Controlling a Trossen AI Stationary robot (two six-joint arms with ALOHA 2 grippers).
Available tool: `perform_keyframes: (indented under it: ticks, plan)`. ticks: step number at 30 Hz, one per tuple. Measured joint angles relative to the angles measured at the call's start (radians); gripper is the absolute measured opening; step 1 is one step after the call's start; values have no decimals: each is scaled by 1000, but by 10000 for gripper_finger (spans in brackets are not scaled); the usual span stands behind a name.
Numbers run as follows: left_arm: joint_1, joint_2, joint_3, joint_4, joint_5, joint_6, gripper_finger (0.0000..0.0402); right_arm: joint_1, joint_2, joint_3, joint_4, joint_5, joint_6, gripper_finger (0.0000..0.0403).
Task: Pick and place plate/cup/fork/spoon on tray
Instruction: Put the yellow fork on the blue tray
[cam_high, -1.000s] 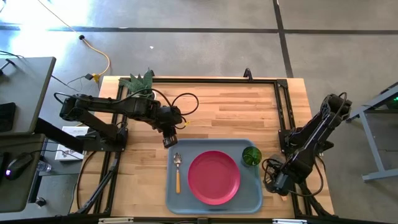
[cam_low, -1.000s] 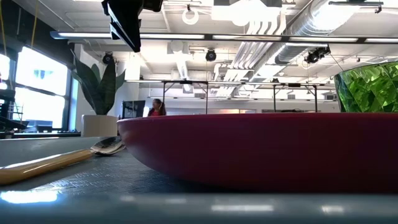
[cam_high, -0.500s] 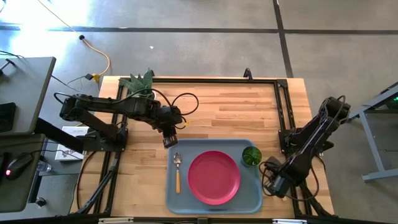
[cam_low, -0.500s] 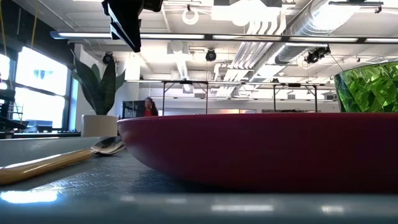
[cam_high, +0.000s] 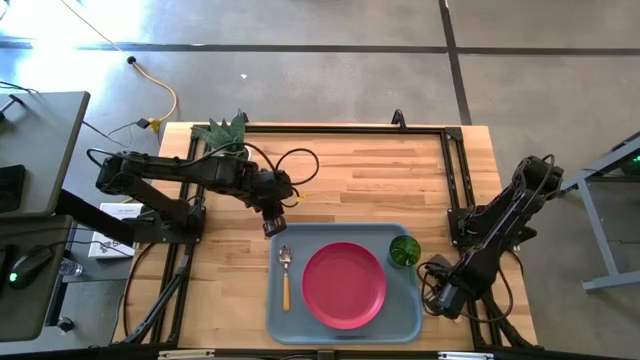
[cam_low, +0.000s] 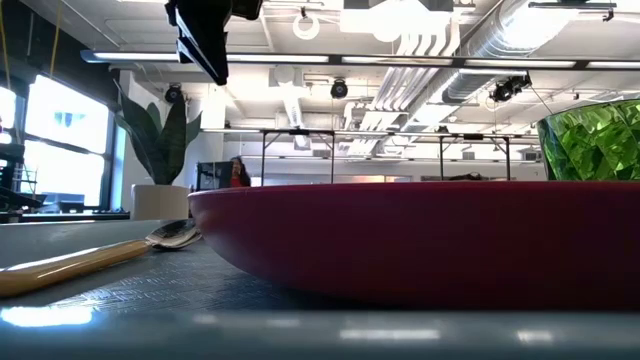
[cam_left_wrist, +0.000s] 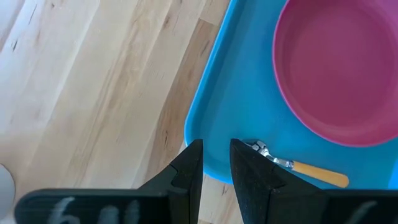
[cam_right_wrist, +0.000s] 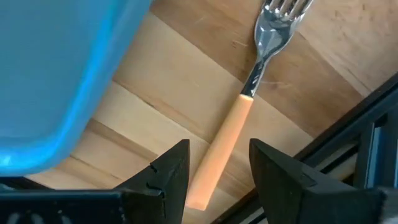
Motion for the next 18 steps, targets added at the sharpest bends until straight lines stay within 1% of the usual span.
perform_keyframes:
  ticks: [7, 14, 18]
  plan:
    - [0, 0, 0, 0, -2, -8, 70, 0, 0, -68, 79, -48, 0, 158]
    - [0, 0, 0, 1, -1, -9, 70, 0, 0, -91, 111, -40, -8, 158]
    - [0, 0, 0, 1, -1, -10, 70, 0, 0, -129, 175, -44, -2, 158]
